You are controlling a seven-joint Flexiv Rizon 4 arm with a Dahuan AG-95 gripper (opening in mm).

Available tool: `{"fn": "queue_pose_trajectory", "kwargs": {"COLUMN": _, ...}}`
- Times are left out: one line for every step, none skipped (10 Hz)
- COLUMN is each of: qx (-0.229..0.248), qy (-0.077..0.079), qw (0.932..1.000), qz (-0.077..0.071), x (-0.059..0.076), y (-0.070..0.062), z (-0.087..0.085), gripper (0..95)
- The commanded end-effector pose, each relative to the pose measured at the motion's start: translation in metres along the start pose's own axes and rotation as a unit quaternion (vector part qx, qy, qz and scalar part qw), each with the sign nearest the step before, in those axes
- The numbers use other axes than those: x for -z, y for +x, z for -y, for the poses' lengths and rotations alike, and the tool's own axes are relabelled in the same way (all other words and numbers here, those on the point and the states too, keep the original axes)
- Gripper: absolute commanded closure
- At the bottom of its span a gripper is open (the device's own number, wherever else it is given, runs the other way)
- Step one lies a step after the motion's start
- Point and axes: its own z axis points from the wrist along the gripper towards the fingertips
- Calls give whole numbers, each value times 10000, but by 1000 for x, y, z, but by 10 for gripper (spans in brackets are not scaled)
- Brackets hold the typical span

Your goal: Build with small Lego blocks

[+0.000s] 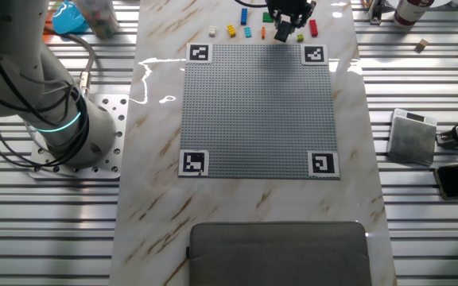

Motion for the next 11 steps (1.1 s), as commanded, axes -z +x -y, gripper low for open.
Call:
{"fn": "queue_pose_trajectory", "kwargs": {"qx": -14, "qy": 16, "qw": 10000, "qz": -21, "x": 0, "y": 0, "z": 0, "gripper": 950}}
{"fn": "queue_pose_trajectory", "kwargs": {"qx": 46, "qy": 5, "qw": 10000, "qz": 8, "x": 0, "y": 0, "z": 0, "gripper": 950}}
{"fn": "queue_pose_trajectory", "kwargs": {"qx": 244, "qy": -14, "qw": 9997, "qz": -3, "x": 0, "y": 0, "z": 0, "gripper": 950}}
{"fn": "queue_pose_trajectory", "kwargs": {"qx": 380, "qy": -33, "qw": 9993, "qz": -30, "x": 0, "y": 0, "z": 0, "gripper": 950}}
{"fn": "queue_pose_trajectory", "kwargs": {"qx": 579, "qy": -106, "qw": 9982, "qz": -96, "x": 7, "y": 13, "z": 0, "gripper": 950}}
{"fn": "queue_pose_trajectory", "kwargs": {"qx": 738, "qy": -126, "qw": 9971, "qz": -145, "x": 14, "y": 28, "z": -1, "gripper": 950}}
{"fn": "queue_pose_trajectory", "kwargs": {"qx": 953, "qy": -129, "qw": 9952, "qz": -185, "x": 22, "y": 49, "z": -4, "gripper": 950}}
{"fn": "queue_pose_trajectory", "kwargs": {"qx": 1040, "qy": -128, "qw": 9943, "qz": -184, "x": 25, "y": 61, "z": -6, "gripper": 950}}
{"fn": "queue_pose_trajectory", "kwargs": {"qx": 1123, "qy": -128, "qw": 9934, "qz": -170, "x": 28, "y": 74, "z": -8, "gripper": 950}}
{"fn": "queue_pose_trajectory", "kwargs": {"qx": 1169, "qy": -130, "qw": 9929, "qz": -173, "x": 30, "y": 84, "z": -10, "gripper": 950}}
{"fn": "queue_pose_trajectory", "kwargs": {"qx": 1207, "qy": -128, "qw": 9925, "qz": -173, "x": 30, "y": 92, "z": -11, "gripper": 950}}
